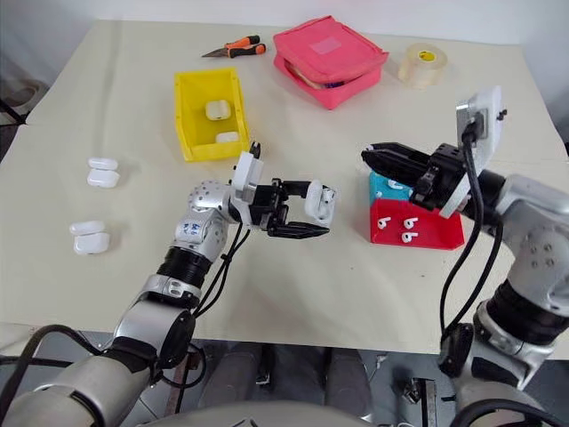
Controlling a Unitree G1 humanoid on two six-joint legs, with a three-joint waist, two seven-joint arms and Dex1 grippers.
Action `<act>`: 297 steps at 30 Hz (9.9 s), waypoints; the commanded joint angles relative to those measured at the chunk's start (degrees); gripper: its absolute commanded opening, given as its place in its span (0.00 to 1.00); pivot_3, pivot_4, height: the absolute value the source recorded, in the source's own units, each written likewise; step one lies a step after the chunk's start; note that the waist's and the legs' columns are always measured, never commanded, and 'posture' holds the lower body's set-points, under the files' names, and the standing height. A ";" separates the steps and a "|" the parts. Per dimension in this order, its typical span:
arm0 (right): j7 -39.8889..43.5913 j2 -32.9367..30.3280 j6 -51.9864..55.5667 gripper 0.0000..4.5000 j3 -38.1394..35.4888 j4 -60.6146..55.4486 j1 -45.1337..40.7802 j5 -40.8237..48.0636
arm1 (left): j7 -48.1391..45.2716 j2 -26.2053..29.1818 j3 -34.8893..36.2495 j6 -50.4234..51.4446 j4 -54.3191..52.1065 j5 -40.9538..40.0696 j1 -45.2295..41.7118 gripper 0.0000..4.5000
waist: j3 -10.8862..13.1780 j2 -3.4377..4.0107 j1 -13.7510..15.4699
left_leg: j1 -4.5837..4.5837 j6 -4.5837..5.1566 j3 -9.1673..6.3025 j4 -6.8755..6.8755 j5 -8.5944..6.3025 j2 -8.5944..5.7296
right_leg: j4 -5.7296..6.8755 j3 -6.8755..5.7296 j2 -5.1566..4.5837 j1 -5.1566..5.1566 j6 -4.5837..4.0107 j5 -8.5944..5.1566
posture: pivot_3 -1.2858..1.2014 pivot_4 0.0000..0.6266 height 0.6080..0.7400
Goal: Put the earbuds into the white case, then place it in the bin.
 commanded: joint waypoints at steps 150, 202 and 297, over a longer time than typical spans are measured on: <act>-27.38 -13.91 -45.06 0.41 20.10 -10.26 36.08 19.91 | -1.89 -1.30 1.29 -0.44 -1.78 -0.26 -3.94 0.62 | 0.00 -0.01 0.12 | 0.11 0.07 0.20 -0.09 -0.03 -0.03 | -0.09 0.15 0.07 0.02 0.01 0.00 | 0.52 0.24 1.00; -42.70 -37.32 -16.51 0.02 32.59 -3.16 -6.20 40.03 | 3.95 2.00 -8.37 -11.28 19.28 20.51 -20.68 0.62 | 0.00 -0.02 -0.01 | 0.00 0.12 0.18 -0.04 -0.07 0.06 | -0.13 0.13 0.01 -0.08 0.00 0.02 | 0.52 0.24 1.00; 31.75 -33.40 -61.84 1.00 19.08 38.78 19.54 -5.05 | 15.94 40.76 22.62 17.61 -25.08 -6.98 21.88 0.99 | -0.01 -0.04 0.10 | -0.80 0.82 0.27 0.38 0.11 -0.83 | -0.04 0.07 -0.84 -0.58 0.83 0.47 | 0.52 0.24 1.00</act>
